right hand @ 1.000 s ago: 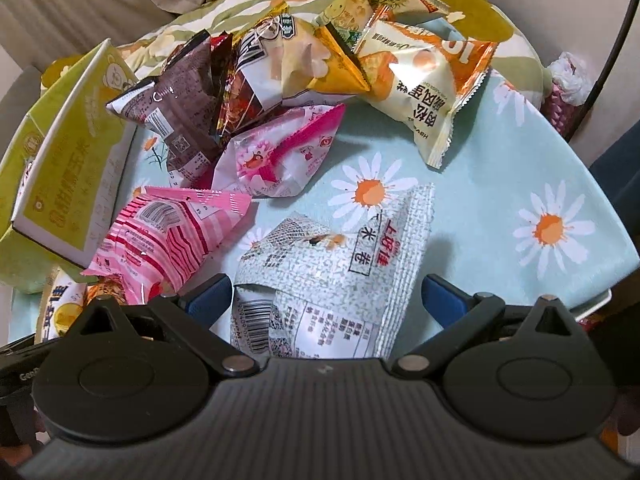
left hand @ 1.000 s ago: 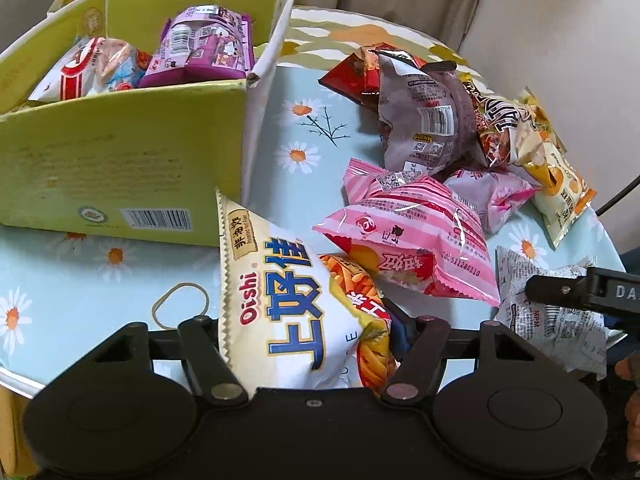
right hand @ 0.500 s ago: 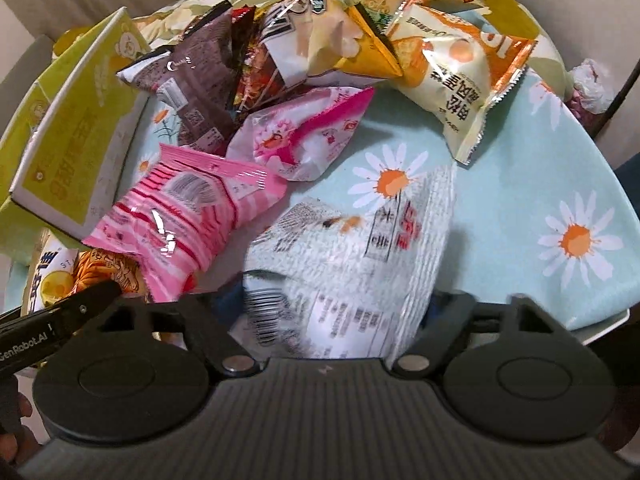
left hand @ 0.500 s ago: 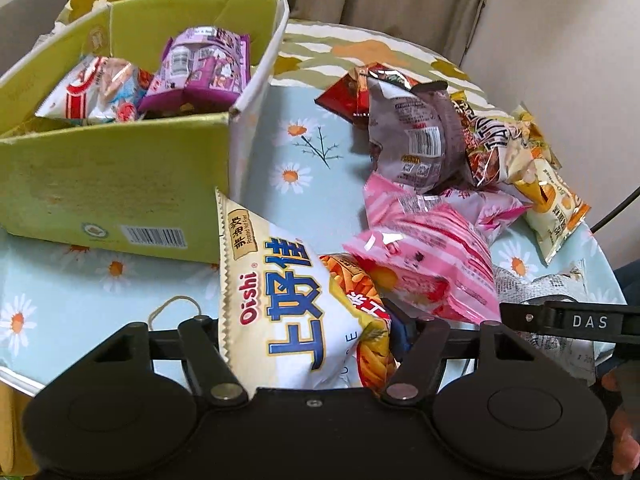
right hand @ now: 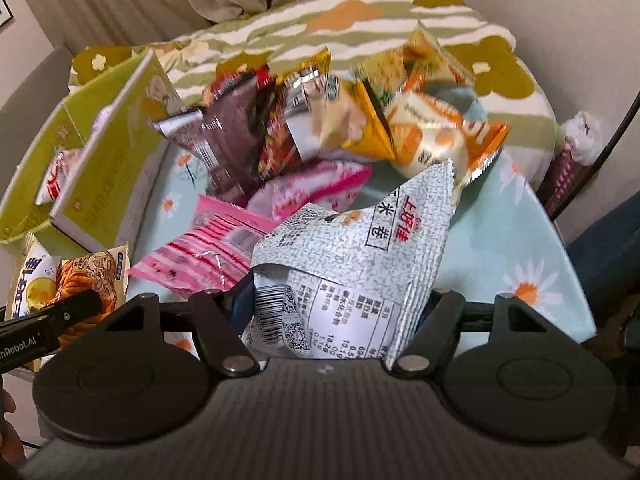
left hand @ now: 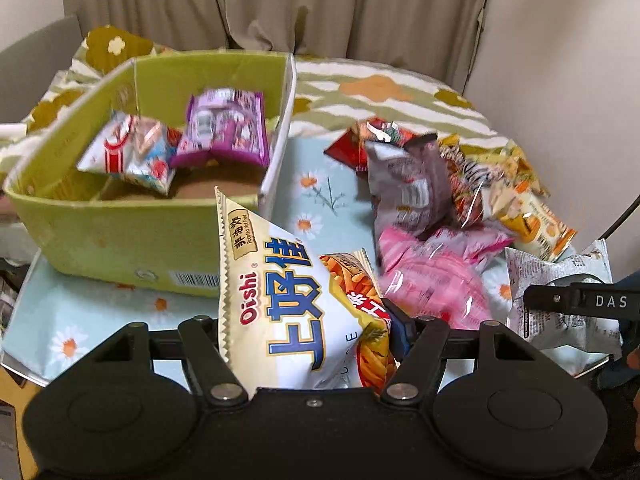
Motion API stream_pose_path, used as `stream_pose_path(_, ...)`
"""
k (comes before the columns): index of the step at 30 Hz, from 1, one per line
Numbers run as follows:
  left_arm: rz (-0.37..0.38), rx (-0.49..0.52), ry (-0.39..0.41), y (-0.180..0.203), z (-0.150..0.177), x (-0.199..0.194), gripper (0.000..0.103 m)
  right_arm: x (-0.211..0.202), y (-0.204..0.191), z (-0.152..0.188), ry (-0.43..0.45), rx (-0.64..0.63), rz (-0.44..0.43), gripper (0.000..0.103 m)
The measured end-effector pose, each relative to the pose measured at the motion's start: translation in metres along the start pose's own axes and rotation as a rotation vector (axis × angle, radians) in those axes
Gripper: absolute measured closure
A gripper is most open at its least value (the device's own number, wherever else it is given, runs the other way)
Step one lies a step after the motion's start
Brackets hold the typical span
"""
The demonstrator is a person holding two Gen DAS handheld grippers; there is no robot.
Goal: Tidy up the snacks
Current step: 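Grasp the yellow-blue Oishi bag with the left tool while the right tool grasps the white-green bag, then carry both bags into the yellow box and open both tools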
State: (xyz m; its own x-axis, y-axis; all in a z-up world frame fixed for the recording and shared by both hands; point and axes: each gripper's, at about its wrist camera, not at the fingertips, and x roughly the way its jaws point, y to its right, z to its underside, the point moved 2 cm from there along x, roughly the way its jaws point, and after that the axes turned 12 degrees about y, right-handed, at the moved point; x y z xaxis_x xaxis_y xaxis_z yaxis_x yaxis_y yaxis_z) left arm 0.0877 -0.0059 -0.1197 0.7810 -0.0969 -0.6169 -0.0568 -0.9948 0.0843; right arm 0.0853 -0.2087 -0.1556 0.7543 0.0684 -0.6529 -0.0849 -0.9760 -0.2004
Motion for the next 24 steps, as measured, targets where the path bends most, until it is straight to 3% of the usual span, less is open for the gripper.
stream_pose_path(12, -0.027, 0.001, 0.158, -0.018, -0.056, -0.049, 0.031, -0.04, -0.038, -0.049, 0.117, -0.041, -0.105, 0.018)
stream_pose_path(24, -0.087, 0.008, 0.221, -0.103, -0.122, -0.043, 0.031, -0.032, -0.154, -0.107, 0.211, -0.11, -0.245, 0.018)
